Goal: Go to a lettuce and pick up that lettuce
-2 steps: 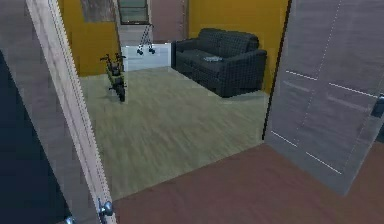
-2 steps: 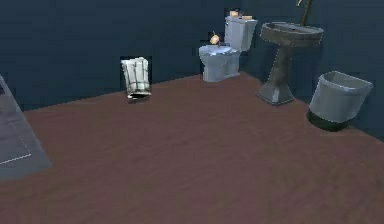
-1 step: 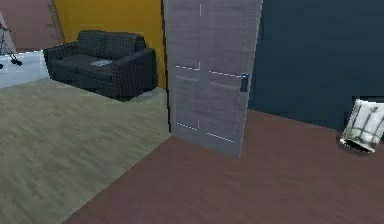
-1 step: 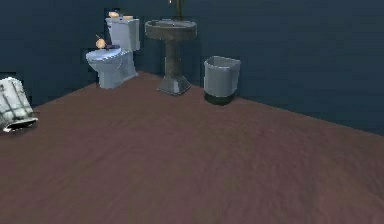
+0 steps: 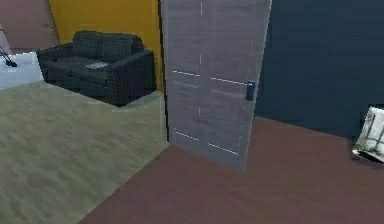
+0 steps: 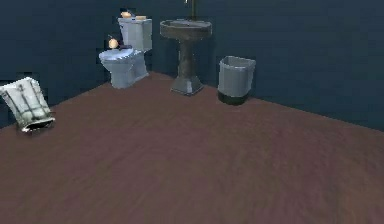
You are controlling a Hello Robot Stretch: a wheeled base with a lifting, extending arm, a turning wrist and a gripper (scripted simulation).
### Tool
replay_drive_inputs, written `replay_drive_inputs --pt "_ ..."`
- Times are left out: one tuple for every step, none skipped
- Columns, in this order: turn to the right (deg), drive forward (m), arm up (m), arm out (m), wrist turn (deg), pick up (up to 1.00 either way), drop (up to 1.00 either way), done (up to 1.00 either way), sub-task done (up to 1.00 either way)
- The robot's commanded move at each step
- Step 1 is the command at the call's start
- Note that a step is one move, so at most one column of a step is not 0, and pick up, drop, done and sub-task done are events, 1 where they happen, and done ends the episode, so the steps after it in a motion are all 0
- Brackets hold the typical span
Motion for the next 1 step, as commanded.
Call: replay_drive_inputs --pt "9.0 0.0 0.0 0.0 0.0 0.0 0.0 0.0 0.0"
